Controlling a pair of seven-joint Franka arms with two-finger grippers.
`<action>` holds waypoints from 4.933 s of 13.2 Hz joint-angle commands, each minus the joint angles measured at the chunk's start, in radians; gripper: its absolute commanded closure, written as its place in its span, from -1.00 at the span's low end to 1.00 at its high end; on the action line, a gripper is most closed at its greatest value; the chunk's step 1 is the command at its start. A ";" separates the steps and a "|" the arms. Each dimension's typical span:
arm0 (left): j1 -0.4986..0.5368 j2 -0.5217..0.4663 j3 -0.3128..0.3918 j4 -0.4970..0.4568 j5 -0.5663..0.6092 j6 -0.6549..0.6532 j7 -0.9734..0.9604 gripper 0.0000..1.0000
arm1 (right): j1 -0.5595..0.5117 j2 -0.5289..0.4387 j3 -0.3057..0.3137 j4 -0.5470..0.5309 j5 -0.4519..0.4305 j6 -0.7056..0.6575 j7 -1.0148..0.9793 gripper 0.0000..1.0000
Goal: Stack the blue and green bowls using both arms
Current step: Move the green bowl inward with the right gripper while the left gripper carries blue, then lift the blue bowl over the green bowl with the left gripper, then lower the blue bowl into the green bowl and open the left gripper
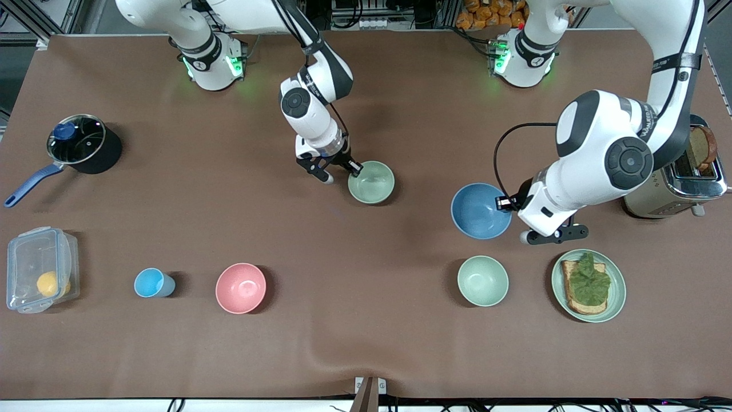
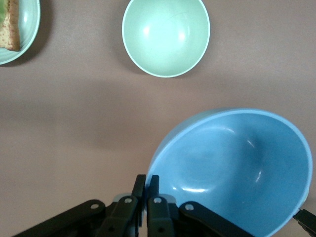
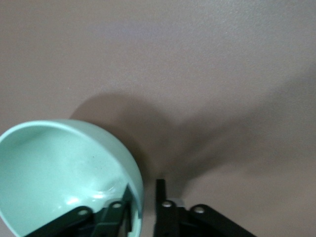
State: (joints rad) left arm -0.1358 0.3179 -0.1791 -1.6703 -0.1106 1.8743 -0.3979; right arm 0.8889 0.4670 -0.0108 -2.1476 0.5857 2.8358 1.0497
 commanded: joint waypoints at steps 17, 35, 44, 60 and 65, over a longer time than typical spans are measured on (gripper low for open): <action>-0.292 0.024 0.004 -0.038 -0.011 0.066 -0.379 1.00 | -0.100 0.018 -0.120 0.176 0.028 -0.369 0.245 -1.00; -0.444 0.073 -0.003 -0.235 -0.018 0.373 -0.498 1.00 | -0.097 0.150 -0.117 0.242 0.359 -0.348 0.242 -1.00; -0.478 0.124 -0.003 -0.256 -0.017 0.465 -0.498 1.00 | -0.097 0.145 -0.117 0.242 0.358 -0.352 0.242 -1.00; -0.482 0.188 -0.003 -0.249 -0.017 0.539 -0.495 -0.99 | -0.094 0.142 -0.117 0.247 0.356 -0.360 0.240 -1.00; -0.473 0.133 -0.002 -0.241 -0.017 0.525 -0.498 -1.00 | -0.094 0.137 -0.117 0.248 0.356 -0.361 0.242 -1.00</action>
State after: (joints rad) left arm -0.6140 0.4982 -0.1829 -1.9091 -0.1107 2.4035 -0.8843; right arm 0.7960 0.6051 -0.1301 -1.9094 0.9218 2.4817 1.2876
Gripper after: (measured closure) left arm 0.260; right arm 0.000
